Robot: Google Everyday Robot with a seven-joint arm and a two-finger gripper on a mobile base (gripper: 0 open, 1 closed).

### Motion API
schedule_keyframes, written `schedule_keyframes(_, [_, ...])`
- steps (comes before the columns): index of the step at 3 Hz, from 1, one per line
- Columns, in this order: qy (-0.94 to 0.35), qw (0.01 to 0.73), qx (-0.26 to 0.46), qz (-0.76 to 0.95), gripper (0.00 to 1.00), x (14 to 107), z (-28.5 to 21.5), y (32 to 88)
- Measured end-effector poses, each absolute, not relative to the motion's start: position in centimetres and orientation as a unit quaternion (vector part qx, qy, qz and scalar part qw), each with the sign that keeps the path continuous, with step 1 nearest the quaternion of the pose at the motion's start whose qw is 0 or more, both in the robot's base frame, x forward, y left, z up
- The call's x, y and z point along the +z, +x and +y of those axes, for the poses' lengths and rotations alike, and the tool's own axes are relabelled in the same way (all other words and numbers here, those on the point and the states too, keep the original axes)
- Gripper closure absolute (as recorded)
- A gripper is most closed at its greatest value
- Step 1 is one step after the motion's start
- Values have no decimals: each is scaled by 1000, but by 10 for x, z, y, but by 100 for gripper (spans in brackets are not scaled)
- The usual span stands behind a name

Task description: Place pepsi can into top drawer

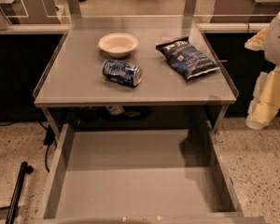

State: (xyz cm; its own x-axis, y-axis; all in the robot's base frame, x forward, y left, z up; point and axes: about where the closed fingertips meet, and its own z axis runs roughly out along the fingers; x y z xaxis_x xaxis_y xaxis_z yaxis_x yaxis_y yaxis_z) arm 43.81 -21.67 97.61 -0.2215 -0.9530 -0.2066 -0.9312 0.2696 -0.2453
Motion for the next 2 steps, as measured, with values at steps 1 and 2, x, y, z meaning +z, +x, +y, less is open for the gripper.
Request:
schedule_keyframes(1, [-603,159,-34,781,0,976,-217,438])
schedule_keyframes(2, [-609,169,-34,774,0,980,-208,442])
